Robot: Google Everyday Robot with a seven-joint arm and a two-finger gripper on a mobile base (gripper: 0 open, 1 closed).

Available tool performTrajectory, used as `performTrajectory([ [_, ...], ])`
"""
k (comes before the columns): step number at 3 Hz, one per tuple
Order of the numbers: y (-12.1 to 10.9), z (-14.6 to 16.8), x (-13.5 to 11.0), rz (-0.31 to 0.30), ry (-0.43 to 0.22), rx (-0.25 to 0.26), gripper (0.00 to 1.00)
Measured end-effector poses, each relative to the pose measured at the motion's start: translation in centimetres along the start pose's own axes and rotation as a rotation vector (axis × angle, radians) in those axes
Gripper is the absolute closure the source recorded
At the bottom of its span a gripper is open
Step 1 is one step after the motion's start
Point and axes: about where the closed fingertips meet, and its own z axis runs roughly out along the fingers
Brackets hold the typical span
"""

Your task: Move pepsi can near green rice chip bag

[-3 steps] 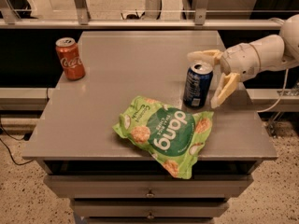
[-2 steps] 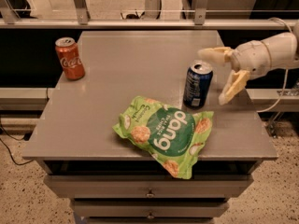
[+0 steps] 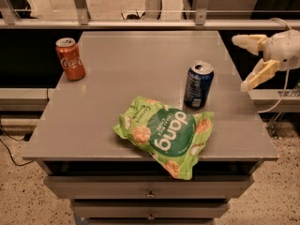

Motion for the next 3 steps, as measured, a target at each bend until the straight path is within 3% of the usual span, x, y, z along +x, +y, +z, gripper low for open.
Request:
performTrajectory([
  [1,-1.5,-3.0,-1.1,0.048,-0.03,0.164,0.0],
  [2,-2.3,-2.1,-3.1,0.091,-0.094,0.263,0.0],
  [3,-4.0,-1.4,-3.0,0.107,-0.113,0.327,0.0],
])
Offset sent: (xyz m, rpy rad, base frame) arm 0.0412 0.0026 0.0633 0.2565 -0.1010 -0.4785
